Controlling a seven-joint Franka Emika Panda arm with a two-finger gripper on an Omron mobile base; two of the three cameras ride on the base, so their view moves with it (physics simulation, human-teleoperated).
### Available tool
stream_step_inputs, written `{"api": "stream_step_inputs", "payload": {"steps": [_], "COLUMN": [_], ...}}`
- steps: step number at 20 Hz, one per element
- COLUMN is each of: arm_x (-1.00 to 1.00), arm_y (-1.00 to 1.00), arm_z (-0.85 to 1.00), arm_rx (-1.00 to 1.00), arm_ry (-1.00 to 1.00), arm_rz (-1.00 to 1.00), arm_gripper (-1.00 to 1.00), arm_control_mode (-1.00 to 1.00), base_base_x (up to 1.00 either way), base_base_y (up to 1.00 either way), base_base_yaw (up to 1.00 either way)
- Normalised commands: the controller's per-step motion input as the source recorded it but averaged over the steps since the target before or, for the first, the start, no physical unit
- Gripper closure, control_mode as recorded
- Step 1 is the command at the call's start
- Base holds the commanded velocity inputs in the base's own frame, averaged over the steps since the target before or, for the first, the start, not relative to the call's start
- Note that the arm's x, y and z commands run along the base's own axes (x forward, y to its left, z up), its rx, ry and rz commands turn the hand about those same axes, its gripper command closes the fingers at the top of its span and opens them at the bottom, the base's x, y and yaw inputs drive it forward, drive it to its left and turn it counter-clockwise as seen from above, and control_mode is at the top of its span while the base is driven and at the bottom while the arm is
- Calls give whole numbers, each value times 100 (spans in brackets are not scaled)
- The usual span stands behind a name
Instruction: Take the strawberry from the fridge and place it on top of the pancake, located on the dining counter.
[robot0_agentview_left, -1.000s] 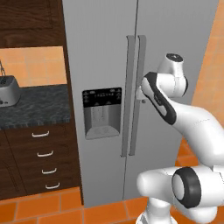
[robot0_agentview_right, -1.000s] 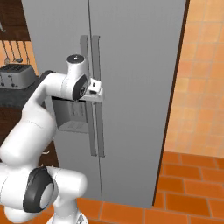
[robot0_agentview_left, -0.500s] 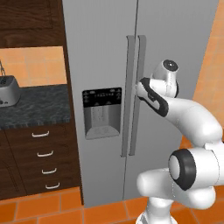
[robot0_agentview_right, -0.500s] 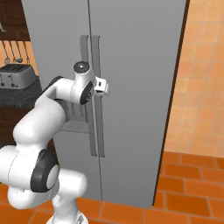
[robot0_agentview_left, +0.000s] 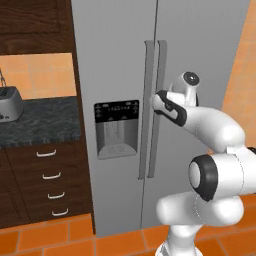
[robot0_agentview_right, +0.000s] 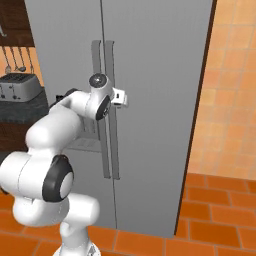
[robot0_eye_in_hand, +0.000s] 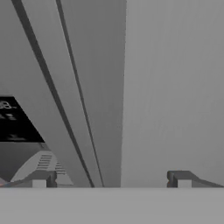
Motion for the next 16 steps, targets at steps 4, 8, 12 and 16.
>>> {"api": "stream_step_inputs", "payload": {"steps": [4,8,12,16], "arm_x": [26,44,41,35], "arm_y": [0,0,0,0], "arm_z": [0,0,0,0], "arm_rx": [0,0,0,0], "arm_ry": [-5,0,-2,-10], "arm_rz": [0,0,0,0], "arm_gripper": [-100,-100,-100,-100], "arm_control_mode": [-100,-100,-100,-100], "base_base_x": [0,0,0,0], "base_base_y": [0,0,0,0], "base_base_yaw": [0,0,0,0]}}
